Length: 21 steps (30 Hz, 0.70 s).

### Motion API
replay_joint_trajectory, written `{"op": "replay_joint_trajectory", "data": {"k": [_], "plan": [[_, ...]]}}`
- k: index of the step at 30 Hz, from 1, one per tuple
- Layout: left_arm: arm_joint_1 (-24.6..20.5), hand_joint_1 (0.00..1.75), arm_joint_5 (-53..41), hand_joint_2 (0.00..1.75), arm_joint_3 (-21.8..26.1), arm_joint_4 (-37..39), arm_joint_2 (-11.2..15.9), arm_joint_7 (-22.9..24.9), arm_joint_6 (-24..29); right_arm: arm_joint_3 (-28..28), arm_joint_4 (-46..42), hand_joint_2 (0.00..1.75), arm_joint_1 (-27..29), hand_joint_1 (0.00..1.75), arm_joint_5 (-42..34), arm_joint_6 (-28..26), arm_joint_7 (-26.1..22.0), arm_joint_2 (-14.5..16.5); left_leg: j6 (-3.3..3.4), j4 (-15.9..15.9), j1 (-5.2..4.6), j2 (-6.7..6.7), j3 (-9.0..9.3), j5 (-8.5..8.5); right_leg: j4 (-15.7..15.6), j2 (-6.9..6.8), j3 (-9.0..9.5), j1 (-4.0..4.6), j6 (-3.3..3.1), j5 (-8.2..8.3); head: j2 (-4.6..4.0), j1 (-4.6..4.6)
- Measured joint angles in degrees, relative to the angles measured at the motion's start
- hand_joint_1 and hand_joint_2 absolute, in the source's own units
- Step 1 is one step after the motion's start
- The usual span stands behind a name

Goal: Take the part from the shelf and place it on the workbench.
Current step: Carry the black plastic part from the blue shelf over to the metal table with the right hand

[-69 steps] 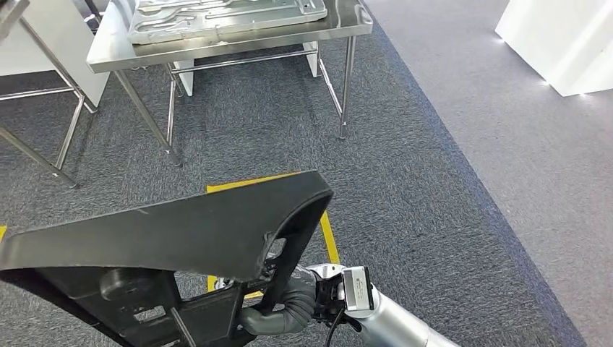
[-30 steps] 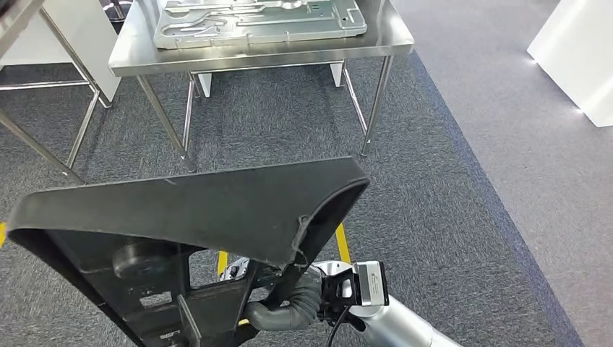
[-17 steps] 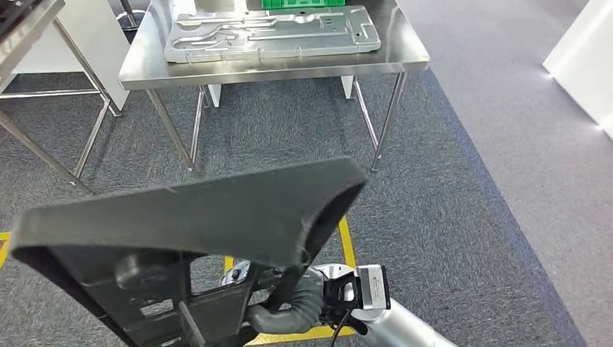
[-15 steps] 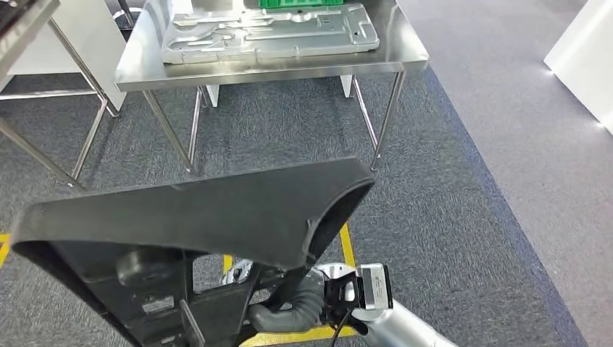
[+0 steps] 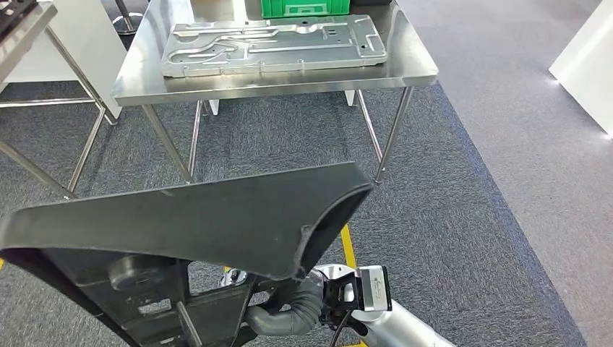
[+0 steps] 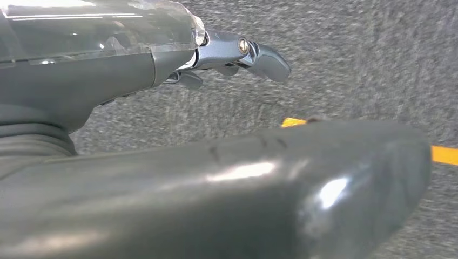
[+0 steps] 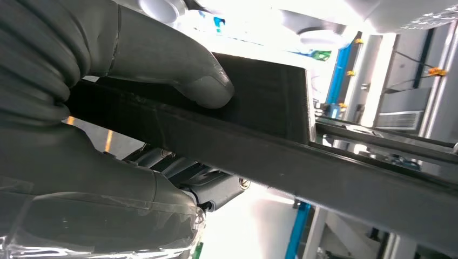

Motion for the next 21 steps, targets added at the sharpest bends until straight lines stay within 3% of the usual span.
{"op": "replay_joint_trajectory", "data": {"k": [2, 5, 6, 7, 8, 10, 12, 15, 17, 18, 21], "plan": [[-0.11, 0.0, -0.01, 0.0, 0.0, 0.0, 0.01, -0.04, 0.01, -0.12, -0.1, 1.75, -0.07, 1.61, -0.02, 0.02, -0.02, -0.01, 0.81, -0.46, 0.11, -0.24, 1.18, -0.34, 3.95, -0.05, -1.81, -0.11, 0.44, -0.39, 0.0, 0.09], [-0.15, 0.0, -0.01, 0.0, 0.01, 0.0, 0.01, -0.07, 0.02, -0.27, -0.14, 1.75, 0.12, 1.61, -0.02, 0.13, -0.01, -0.12, 1.41, -0.65, 0.03, -0.3, 2.23, -1.26, 13.6, -0.04, -8.75, -0.2, 0.75, -4.4, 0.0, 0.16], [-0.11, 0.0, -0.01, 0.0, 0.01, 0.0, 0.01, -0.08, 0.02, -0.27, -0.14, 1.75, 0.24, 1.61, -0.02, 0.15, -0.01, -0.18, 1.43, -0.65, 0.0, -0.36, 2.62, -1.66, 15.37, -0.04, -10.71, -0.2, 0.8, -5.45, 0.0, 0.17], [-0.06, 0.0, -0.01, 0.0, 0.01, 0.0, 0.01, -0.08, 0.03, -0.27, -0.14, 1.75, 0.33, 1.61, -0.02, 0.16, 0.0, -0.23, 1.41, -0.65, -0.02, -0.42, 3.13, -2.1, 15.34, -0.04, -11.78, -0.2, 0.77, -5.38, 0.0, 0.18], [-0.04, 0.0, -0.01, 0.0, 0.01, 0.0, 0.01, -0.08, 0.03, -0.28, -0.15, 1.75, 0.38, 1.61, -0.02, 0.17, 0.0, -0.26, 1.33, -0.65, -0.04, -0.49, 3.74, -2.56, 13.52, -0.04, -11.92, -0.19, 0.67, -4.05, 0.0, 0.19], [-0.04, 0.0, -0.01, 0.0, 0.01, 0.0, -0.03, -0.08, 0.03, -0.32, -0.17, 1.75, 0.41, 1.61, -0.02, 0.17, 0.0, -0.28, 1.03, -0.62, -0.09, -0.57, 5.1, -3.6, 6.31, -0.07, -10.28, 0.02, 0.15, 1.62, 0.0, 0.19], [-0.12, 0.0, -0.03, 0.0, 0.01, 0.0, -0.08, -0.08, 0.03, -0.44, -0.22, 1.75, 0.43, 1.61, -0.04, 0.19, 0.01, -0.32, 0.45, -0.63, -0.23, -0.7, 5.91, -4.62, 1.38, -0.1, -8.85, 0.35, -0.49, 4.7, 0.0, 0.2], [-0.19, 0.0, -0.1, 0.0, 0.0, -0.01, -0.06, -0.18, 0.03, -0.73, -0.52, 1.75, 0.46, 1.61, -0.02, 0.22, 0.02, -0.33, -0.72, 0.14, -0.31, -0.63, 6.61, -4.91, 0.08, 0.1, -7.78, 0.3, -1.57, 4.8, 0.01, 0.19], [-0.37, 0.0, -0.18, 0.0, 0.0, -0.02, -0.02, -0.28, -0.01, -0.81, -0.81, 1.75, 0.39, 1.61, 0.01, 0.22, 0.03, -0.3, -1.37, 2.62, -0.17, -0.52, 5.9, -5.41, -0.34, 0.08, -6.59, 0.05, -2.14, 4.72, 0.01, 0.11], [-0.53, 0.0, -0.21, 0.0, -0.01, -0.02, 0.01, -0.31, -0.02, -0.82, -0.94, 1.75, 0.38, 1.61, 0.02, 0.22, 0.04, -0.28, -1.7, 5.15, -0.04, -0.47, 4.47, -6.34, -0.43, 0.04, -6.1, -0.03, -2.26, 4.56, 0.01, 0.09], [-0.57, 0.0, -0.23, 0.0, -0.02, -0.02, 0.01, -0.28, -0.02, -0.84, -1.04, 1.75, 0.54, 1.61, 0.04, 0.22, 0.06, -0.3, -2.42, 14.46, 0.18, -0.45, -2.16, -10.31, -0.42, 0.09, -5.22, -0.01, -2.38, 3.5, 0.0, 0.07]]}}
